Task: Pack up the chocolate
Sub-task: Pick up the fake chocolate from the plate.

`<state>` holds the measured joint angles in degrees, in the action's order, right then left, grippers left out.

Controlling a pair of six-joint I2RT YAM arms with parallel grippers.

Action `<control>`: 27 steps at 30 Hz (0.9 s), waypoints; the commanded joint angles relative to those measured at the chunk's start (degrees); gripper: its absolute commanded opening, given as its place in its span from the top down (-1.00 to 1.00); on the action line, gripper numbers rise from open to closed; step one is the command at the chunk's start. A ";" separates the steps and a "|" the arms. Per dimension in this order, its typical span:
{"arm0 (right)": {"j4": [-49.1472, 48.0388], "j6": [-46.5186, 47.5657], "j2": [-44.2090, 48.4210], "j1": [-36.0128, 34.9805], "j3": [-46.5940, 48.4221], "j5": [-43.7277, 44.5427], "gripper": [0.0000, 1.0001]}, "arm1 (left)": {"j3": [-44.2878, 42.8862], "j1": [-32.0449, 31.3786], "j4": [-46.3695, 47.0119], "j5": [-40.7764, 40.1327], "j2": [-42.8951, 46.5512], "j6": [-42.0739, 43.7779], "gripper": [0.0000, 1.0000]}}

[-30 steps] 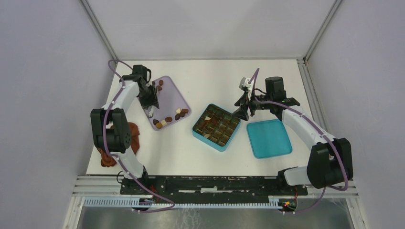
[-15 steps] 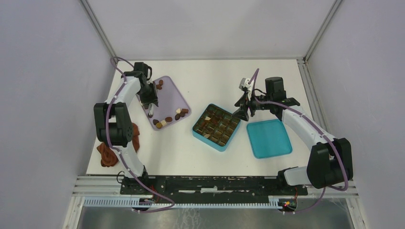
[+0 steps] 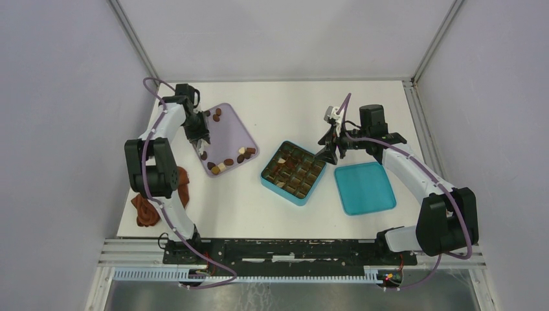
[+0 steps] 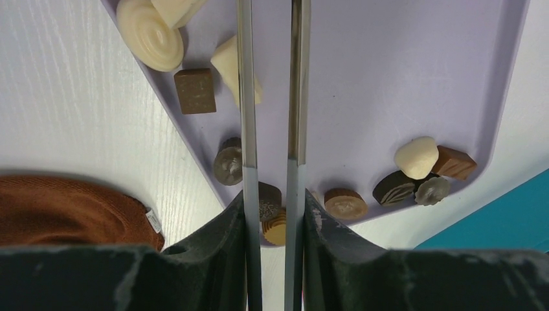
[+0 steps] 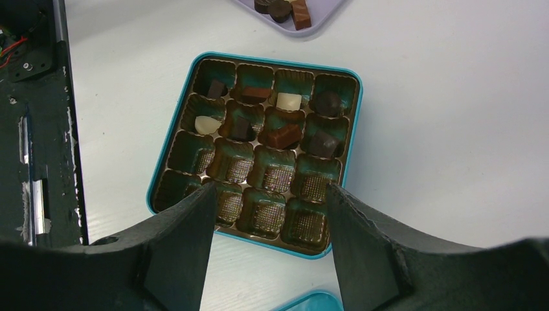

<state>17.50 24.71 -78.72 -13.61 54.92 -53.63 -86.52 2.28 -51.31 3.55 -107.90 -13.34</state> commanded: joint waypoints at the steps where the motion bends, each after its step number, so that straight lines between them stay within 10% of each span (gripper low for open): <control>1: -0.55 0.87 0.14 0.01 1.16 -1.04 -0.35 | 1.80 0.21 1.17 4.22 5.96 2.46 0.96; 27: 7.59 18.91 -6.86 -4.35 6.11 10.30 -0.61 | 39.96 0.38 15.79 37.71 52.57 -9.71 0.96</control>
<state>22.79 37.21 -83.31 -14.92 56.97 -48.88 -48.80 2.66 -41.39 31.64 -62.26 -18.13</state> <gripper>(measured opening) 0.801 0.360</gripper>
